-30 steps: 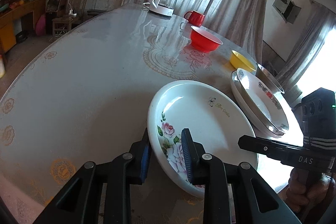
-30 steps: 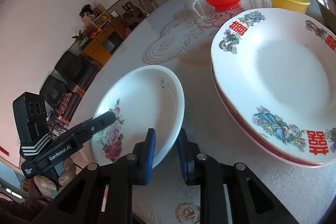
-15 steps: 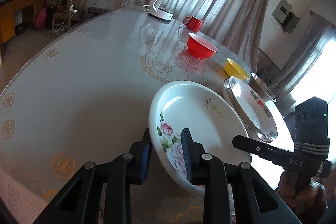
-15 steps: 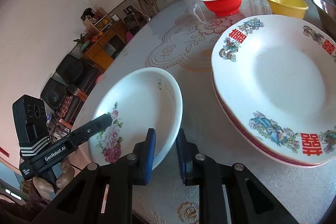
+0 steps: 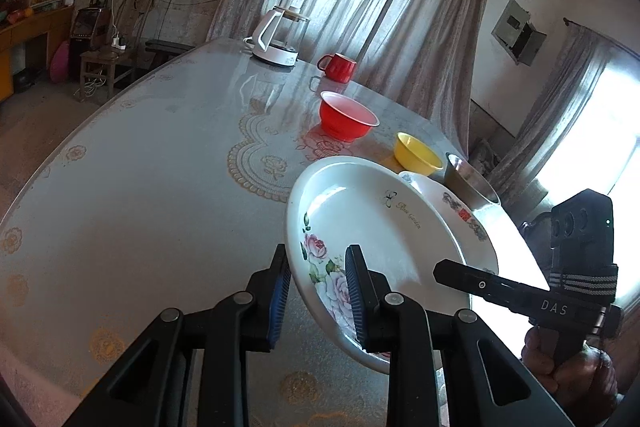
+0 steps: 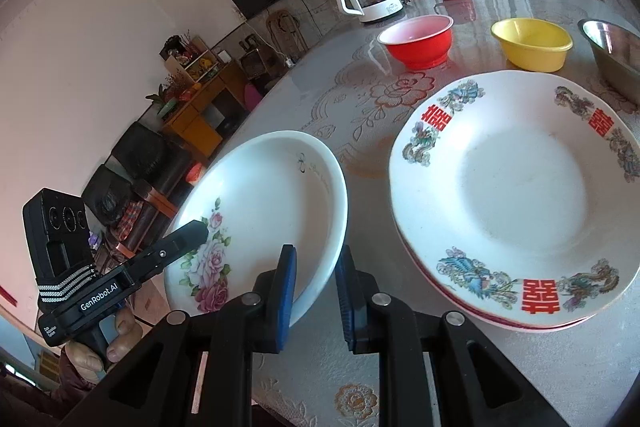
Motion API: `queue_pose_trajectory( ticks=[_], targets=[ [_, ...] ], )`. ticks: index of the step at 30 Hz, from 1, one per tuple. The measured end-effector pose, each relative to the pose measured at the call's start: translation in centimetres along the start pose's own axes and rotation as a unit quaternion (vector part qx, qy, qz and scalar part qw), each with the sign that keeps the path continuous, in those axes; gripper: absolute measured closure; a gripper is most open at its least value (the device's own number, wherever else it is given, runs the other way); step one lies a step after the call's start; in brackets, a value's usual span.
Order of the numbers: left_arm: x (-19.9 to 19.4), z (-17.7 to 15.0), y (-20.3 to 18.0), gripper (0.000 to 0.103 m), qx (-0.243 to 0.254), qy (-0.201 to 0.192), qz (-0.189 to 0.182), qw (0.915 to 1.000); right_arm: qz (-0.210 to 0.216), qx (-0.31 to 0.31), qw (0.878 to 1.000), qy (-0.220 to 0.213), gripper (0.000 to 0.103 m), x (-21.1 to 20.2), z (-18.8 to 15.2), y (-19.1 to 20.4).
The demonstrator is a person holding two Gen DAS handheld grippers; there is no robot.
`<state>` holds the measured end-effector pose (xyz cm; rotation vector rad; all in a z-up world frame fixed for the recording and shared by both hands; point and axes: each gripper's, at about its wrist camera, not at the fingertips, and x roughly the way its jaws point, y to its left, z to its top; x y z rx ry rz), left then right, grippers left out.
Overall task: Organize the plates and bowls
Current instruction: 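Lift and carry the rose-print plate toward the plate stack, then lower the rose-print plate onto the red-character plate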
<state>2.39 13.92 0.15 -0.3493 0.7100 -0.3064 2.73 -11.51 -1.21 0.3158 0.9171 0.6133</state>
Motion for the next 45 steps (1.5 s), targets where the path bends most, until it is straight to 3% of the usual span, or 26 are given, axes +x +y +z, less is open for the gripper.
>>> queue_pose_trajectory(
  ticks=[12,29,40,45],
  targets=[
    [3.1,2.4,-5.1,0.076,0.052,0.014,-0.041,0.9977,-0.024,0.031,0.998,-0.048,0.086,-4.0,0.8,-2.7],
    [10.1,4.2,-11.1,0.076,0.084,0.074,-0.077,0.9907,-0.095,0.089,0.987,-0.093,0.086,-8.5,1.6,-8.5],
    [12.4,3.8,-11.6,0.076,0.071,0.108,-0.09,0.9876,-0.131,0.119,0.981,-0.085,0.086,-8.1,1.9,-11.2],
    [13.7,3.9,-11.6,0.076,0.068,0.112,-0.074,0.9886,-0.155,0.128,0.977,-0.076,0.086,-7.3,2.1,-11.8]
  ],
)
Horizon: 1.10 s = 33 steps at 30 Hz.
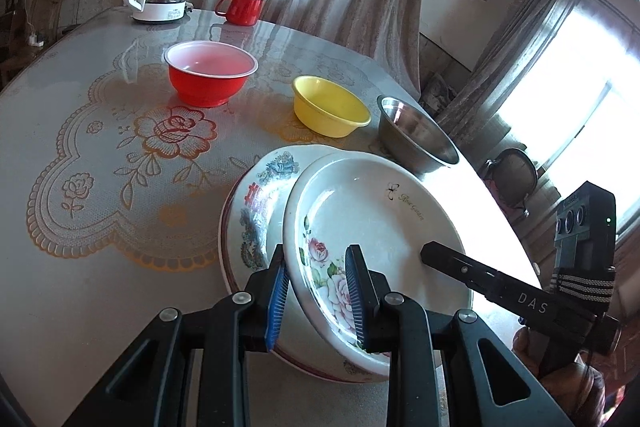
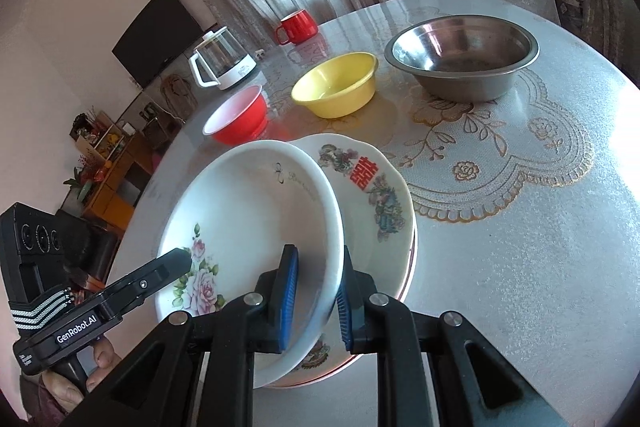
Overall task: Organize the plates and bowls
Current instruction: 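Lower the rose-print plate onto the red-character plate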
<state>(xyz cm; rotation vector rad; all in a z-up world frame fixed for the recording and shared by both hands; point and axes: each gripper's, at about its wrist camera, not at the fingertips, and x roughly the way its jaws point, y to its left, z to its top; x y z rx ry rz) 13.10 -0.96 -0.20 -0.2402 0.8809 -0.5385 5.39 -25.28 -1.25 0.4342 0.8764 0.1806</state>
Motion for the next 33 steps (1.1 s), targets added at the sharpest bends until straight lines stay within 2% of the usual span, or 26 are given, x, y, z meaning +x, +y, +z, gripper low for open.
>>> queue_pose_trajectory(
  ticks=[8,11,13,16,20,22,25,33],
  targets=[
    [0.3,-0.3,0.6,0.076,-0.017,0.006,-0.009,0.9998,-0.024,0.001,1.0,0.003,0.084,1.1,0.0,-0.3],
    [-0.7,0.0,0.4,0.075,-0.023,-0.01,-0.024,0.9994,-0.025,0.01,1.0,-0.003,0.083,0.8,0.2,-0.6],
    [-0.9,0.3,0.1,0.073,-0.015,-0.017,-0.021,0.9995,-0.023,0.013,1.0,-0.005,0.081,0.7,0.2,-0.5],
    [-0.3,0.4,0.8,0.073,-0.031,-0.006,-0.017,0.9993,-0.029,-0.001,1.0,-0.003,0.08,1.1,0.2,-0.1],
    [-0.5,-0.1,1.2,0.071,-0.037,-0.011,-0.009,0.9992,-0.04,-0.005,0.999,-0.008,0.08,1.3,0.1,0.2],
    [-1.3,-0.1,1.1,0.071,-0.037,-0.019,-0.04,0.9983,-0.044,-0.005,0.999,-0.012,0.08,1.0,0.1,0.2],
    [-2.2,0.0,-0.1,0.071,-0.005,-0.036,-0.022,0.9991,-0.044,-0.007,0.999,-0.019,0.075,0.7,0.1,0.3],
    [-1.8,-0.4,1.0,0.07,-0.025,-0.024,0.003,0.9994,-0.047,-0.002,0.999,-0.028,0.075,0.1,-0.2,0.2]
  ],
)
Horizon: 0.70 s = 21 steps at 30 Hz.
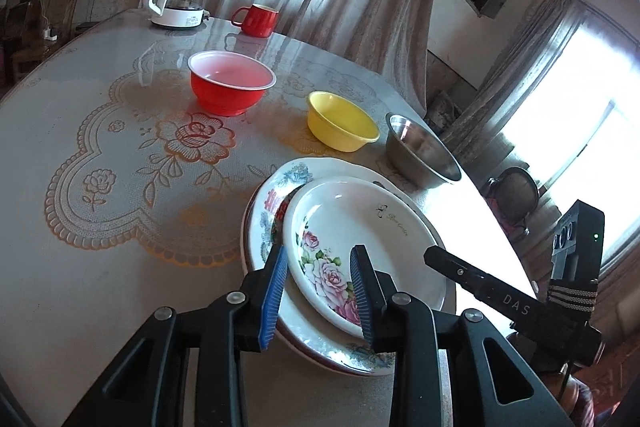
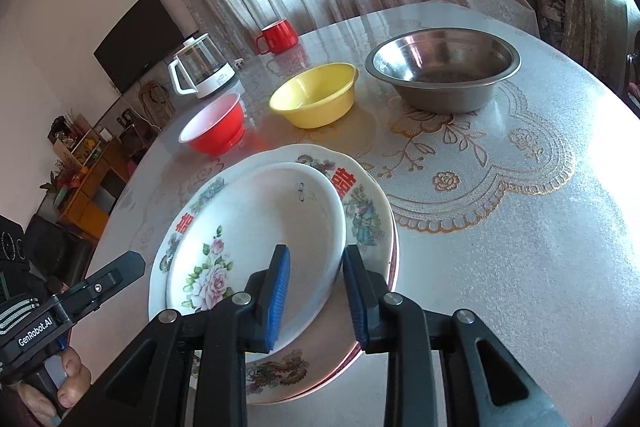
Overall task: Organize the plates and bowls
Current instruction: 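Lower the rose-print plate onto the red-character plate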
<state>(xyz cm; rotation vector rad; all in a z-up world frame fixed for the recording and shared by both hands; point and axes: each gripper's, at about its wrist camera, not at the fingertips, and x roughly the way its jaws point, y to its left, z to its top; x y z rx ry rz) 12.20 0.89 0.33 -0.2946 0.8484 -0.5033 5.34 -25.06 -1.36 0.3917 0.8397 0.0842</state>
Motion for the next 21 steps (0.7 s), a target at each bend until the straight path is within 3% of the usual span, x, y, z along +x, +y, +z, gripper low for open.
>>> queue_pose_trajectory(
  ticks=[9,14,21],
  targets=[
    [1.4,-0.5,-0.5,0.065,0.026,0.015,0.028,0.9992,-0.028,-0.03,0.999,-0.011,0.076,0.3,0.2,0.7],
    [2.1,-0.6,-1.2,0.058,0.039,0.023,0.02,0.9988,-0.041,-0.051,0.998,0.0,0.075,0.9,0.7,1.1],
    [1.3,-0.8,-0.6,0.056,0.03,0.023,0.01,0.9992,-0.015,-0.048,0.999,0.016,0.079,0.4,0.1,1.0]
  ],
)
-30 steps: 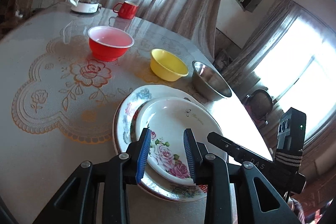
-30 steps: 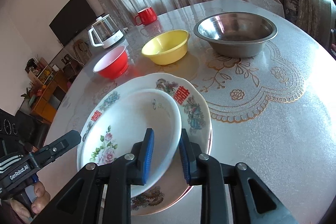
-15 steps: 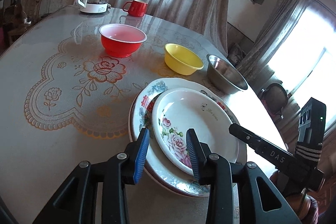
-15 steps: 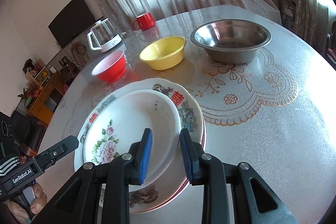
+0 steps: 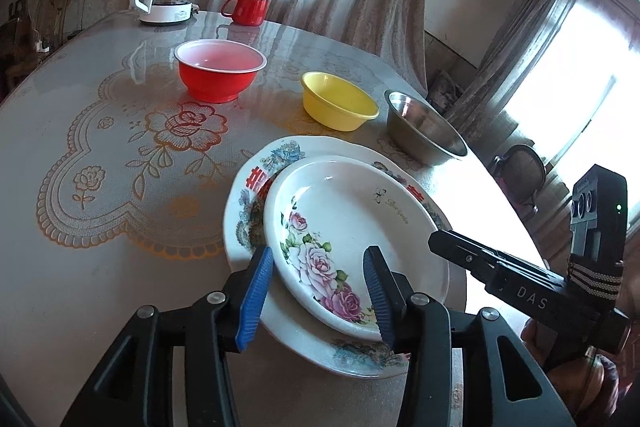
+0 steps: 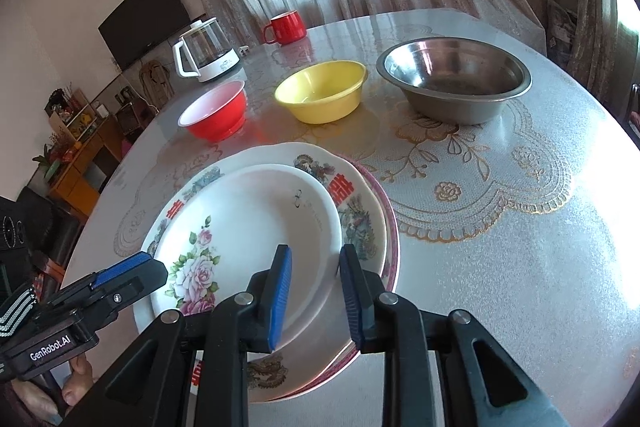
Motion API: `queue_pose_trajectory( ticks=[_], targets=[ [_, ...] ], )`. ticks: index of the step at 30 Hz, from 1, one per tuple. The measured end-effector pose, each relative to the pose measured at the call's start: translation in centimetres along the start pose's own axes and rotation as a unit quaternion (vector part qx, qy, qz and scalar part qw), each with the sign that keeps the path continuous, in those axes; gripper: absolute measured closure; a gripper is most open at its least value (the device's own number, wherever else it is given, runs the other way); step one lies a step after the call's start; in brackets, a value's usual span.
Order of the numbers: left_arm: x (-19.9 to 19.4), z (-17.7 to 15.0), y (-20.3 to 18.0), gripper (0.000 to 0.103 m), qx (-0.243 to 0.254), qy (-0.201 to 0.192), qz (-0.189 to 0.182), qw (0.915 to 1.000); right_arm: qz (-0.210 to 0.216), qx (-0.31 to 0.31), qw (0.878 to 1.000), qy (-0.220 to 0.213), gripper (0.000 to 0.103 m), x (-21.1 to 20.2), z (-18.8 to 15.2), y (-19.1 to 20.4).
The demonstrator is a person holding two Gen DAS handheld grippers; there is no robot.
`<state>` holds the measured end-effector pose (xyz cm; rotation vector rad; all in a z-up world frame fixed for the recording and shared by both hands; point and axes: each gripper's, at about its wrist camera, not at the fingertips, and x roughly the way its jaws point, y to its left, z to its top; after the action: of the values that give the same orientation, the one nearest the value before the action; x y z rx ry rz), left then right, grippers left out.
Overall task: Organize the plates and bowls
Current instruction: 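Lower the rose-print plate onto the red-character plate, then open the right gripper and withdraw from the plate stack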
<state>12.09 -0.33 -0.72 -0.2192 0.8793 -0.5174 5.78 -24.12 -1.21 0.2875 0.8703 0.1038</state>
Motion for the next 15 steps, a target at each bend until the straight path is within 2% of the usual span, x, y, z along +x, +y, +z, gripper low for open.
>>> queue_pose_trajectory(
  ticks=[15],
  targets=[
    [-0.17,-0.43,-0.32,0.056,0.004,-0.003,0.007,1.0,-0.008,-0.013,1.0,0.016,0.079,-0.42,-0.41,0.89]
  ],
)
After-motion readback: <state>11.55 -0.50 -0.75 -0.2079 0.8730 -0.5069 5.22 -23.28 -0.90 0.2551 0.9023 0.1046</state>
